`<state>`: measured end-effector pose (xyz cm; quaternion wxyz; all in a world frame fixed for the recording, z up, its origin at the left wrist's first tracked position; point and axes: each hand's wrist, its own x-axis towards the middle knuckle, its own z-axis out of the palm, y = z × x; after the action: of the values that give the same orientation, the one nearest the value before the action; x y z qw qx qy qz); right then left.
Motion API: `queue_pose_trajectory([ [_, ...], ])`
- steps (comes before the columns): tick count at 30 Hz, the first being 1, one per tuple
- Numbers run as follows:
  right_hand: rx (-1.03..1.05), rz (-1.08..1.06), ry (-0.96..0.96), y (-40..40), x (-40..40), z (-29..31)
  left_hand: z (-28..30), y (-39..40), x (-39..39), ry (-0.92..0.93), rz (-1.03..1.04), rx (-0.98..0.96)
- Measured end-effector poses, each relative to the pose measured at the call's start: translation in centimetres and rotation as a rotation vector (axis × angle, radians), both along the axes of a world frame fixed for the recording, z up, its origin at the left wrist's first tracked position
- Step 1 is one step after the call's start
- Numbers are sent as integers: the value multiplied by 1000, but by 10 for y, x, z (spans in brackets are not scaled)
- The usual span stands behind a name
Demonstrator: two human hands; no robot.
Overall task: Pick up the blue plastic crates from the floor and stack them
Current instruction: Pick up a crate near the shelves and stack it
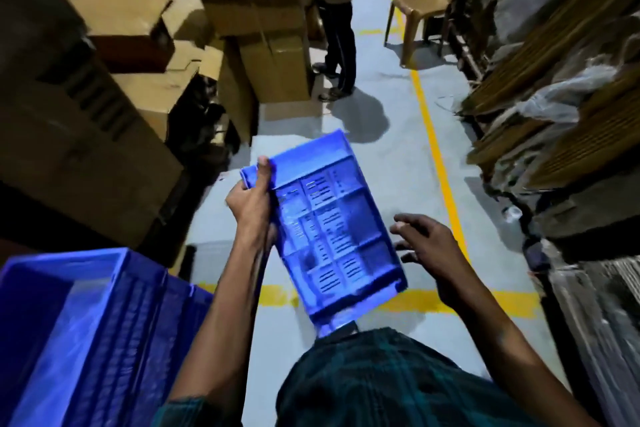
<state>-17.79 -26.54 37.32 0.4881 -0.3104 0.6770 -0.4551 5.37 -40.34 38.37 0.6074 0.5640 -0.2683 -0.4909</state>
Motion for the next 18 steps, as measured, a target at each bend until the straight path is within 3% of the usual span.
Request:
queue_pose_trajectory([
  [4,-2,9,19,-12,47,0,-13,19,38,37,144,18],
  [10,-38,117,105,-13,136,-6,-33,52,134,43,506,248],
  [14,-48,414,187,-9,212,-14,-33,69,180,71,689,397],
  [18,-141,727,314,-10,257,-17,-27,77,194,131,714,453],
])
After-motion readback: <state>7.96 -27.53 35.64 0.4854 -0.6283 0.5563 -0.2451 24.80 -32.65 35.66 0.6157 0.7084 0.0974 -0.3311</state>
